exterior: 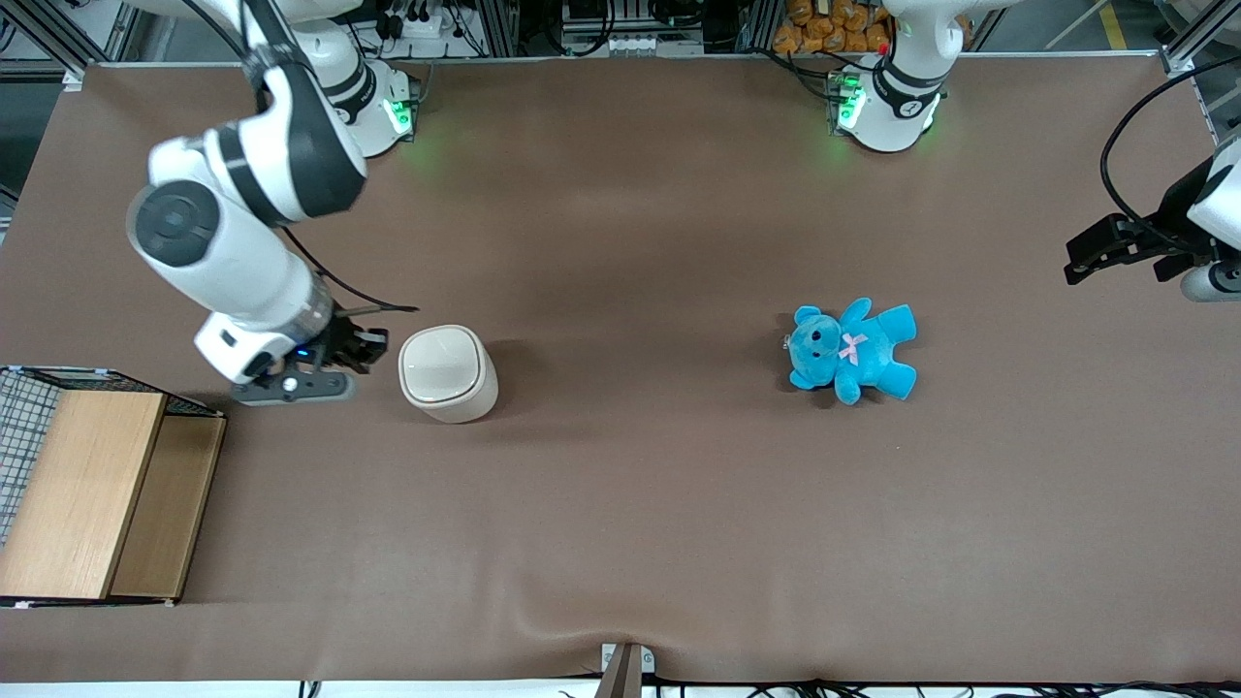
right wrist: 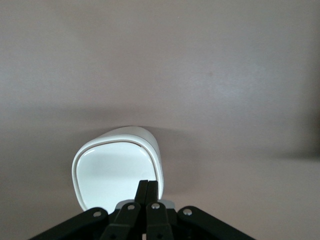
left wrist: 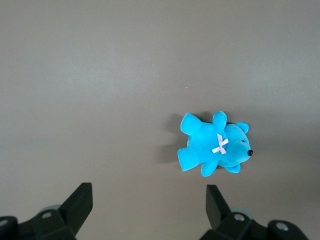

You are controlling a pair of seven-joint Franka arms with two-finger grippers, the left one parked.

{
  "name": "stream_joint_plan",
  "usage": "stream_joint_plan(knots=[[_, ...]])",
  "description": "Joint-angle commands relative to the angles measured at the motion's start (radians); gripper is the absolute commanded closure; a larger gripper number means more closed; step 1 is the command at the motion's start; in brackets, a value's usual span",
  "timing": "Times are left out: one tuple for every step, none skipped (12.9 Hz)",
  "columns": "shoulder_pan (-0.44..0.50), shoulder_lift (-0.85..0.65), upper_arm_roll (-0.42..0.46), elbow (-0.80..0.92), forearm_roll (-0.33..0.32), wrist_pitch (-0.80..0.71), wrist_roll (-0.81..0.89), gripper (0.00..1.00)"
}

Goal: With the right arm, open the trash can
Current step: 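Lower the right gripper onto the lid edge and grip it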

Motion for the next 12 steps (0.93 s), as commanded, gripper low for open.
stream_joint_plan(knots=[[0.004,0.02,0.003,-0.049,-0.039,0.07,0.014,1.0],[0.008,0.027,0.003,-0.07,-0.059,0.096,0.016,1.0],[0.012,0.031,0.003,-0.093,-0.062,0.121,0.016,1.0],[0.013,0.035,0.003,-0.112,-0.063,0.144,0.016,1.0],[0.016,0.037,0.003,-0.127,-0.063,0.159,0.016,1.0],[0.019,0.041,0.003,-0.139,-0.063,0.169,0.016,1.0],[0.022,0.041,0.003,-0.155,-0.063,0.179,0.016,1.0],[0.024,0.041,0.004,-0.169,-0.063,0.186,0.016,1.0],[0.024,0.041,0.004,-0.178,-0.063,0.193,0.016,1.0],[0.024,0.041,0.004,-0.195,-0.063,0.213,0.016,1.0],[0.024,0.041,0.004,-0.212,-0.063,0.235,0.016,1.0],[0.024,0.043,0.004,-0.225,-0.063,0.254,0.016,1.0]])
